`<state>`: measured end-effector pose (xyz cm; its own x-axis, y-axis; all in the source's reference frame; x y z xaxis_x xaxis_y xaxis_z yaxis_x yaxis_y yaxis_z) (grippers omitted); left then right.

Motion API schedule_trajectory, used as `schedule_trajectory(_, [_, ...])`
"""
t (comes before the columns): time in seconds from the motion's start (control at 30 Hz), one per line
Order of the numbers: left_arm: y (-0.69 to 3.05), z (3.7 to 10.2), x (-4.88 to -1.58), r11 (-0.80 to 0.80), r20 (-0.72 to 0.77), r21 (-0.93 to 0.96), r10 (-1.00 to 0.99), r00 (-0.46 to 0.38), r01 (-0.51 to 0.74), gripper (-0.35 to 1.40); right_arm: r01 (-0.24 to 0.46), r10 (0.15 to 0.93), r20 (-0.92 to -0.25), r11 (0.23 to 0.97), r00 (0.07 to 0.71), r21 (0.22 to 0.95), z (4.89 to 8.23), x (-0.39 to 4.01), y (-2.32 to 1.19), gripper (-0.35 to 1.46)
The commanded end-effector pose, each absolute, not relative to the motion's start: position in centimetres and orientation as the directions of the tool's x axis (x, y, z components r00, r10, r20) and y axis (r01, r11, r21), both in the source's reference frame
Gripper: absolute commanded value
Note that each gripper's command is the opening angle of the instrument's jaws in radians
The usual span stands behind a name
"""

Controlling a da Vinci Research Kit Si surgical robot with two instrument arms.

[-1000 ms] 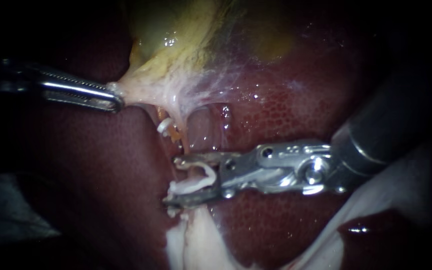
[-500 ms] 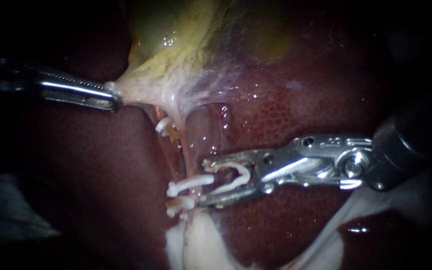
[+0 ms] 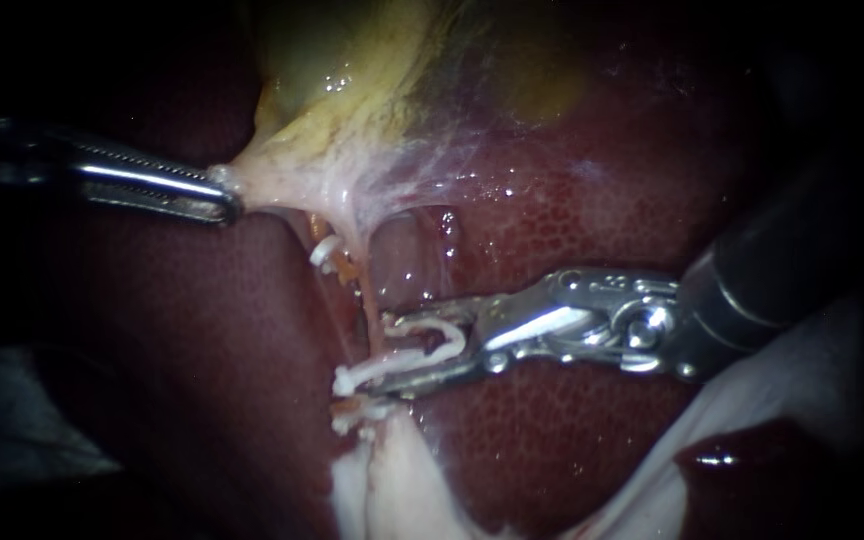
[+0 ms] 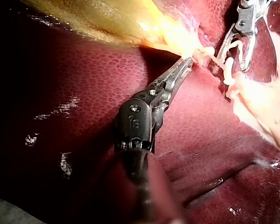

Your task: Clipping second clip right tube

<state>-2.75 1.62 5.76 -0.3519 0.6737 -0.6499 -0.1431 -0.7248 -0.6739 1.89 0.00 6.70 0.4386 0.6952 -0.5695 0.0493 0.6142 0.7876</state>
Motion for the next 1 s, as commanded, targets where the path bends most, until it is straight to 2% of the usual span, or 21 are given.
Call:
schedule_trajectory(0.03, [1.62,5.76,-2.75,-0.725,-0.65,-0.674,0.674,-0.352,-0.144,-0.35,0.056,0.697,-0.57,0.611,0.435,0.789,6.71,1.92,-0.01,0.46])
schedule_trajectory(0.23, [1.62,5.76,-2.76,-0.725,-0.65,-0.674,0.674,-0.352,-0.144,-0.35,0.091,0.721,-0.559,0.577,0.409,0.811,6.75,2.07,-0.06,0.46])
schedule_trajectory(0.67, [1.62,5.76,-2.78,-0.725,-0.65,-0.674,0.674,-0.352,-0.145,-0.35,0.116,0.77,-0.545,0.54,0.333,0.834,6.8,2.27,-0.06,0.48])
schedule_trajectory(0.8, [1.62,5.76,-2.78,-0.725,-0.65,-0.673,0.674,-0.352,-0.145,-0.35,0.125,0.784,-0.523,0.513,0.335,0.849,6.72,2.26,-0.09,0.47])
schedule_trajectory(1.0, [1.62,5.76,-2.78,-0.725,-0.65,-0.673,0.674,-0.352,-0.145,-0.35,0.197,0.807,-0.505,0.466,0.305,0.863,6.47,2.27,-0.1,0.44])
